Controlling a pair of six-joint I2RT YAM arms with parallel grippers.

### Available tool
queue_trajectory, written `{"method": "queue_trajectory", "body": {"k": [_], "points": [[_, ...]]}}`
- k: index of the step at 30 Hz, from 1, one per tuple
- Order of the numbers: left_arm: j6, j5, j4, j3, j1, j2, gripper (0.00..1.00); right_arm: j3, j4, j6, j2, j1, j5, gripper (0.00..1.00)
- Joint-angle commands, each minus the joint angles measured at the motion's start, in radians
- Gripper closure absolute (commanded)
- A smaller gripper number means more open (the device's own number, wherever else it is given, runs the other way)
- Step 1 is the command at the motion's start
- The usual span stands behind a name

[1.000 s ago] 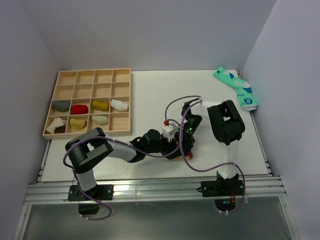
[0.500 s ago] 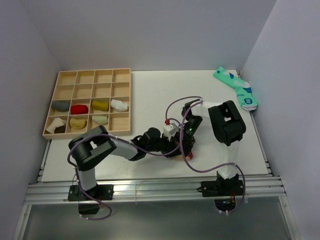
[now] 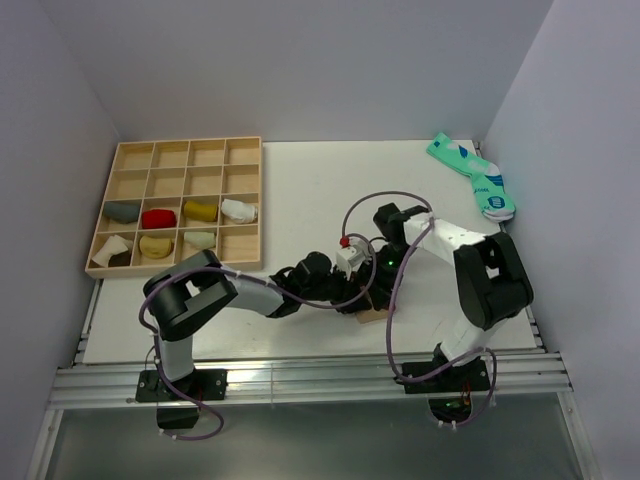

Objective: Roll the socks
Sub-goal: Roll the sock at the center of the board.

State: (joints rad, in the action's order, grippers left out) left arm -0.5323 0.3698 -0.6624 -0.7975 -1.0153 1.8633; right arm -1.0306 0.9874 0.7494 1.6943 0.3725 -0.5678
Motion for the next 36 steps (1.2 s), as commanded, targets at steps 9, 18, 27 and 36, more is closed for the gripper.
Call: {"method": "queue_trajectory", "body": {"k": [9,18,27,36], "points": [[-0.110,0.034,0.202,-0.026,0.003,0.050,1.00,0.075,-0.125,-0.021,-0.289,-0.067,0.002,0.30],[-0.166,0.066,0.113,0.024,0.001,0.086,1.00,0.067,-0.098,-0.033,-0.248,-0.081,0.006,0.27],[-0.244,0.081,0.040,0.072,-0.006,0.140,1.00,0.052,-0.055,-0.034,-0.182,-0.081,-0.017,0.28],[-0.299,0.047,0.011,0.112,-0.008,0.178,1.00,-0.017,-0.018,-0.091,-0.059,-0.087,-0.080,0.24]]}}
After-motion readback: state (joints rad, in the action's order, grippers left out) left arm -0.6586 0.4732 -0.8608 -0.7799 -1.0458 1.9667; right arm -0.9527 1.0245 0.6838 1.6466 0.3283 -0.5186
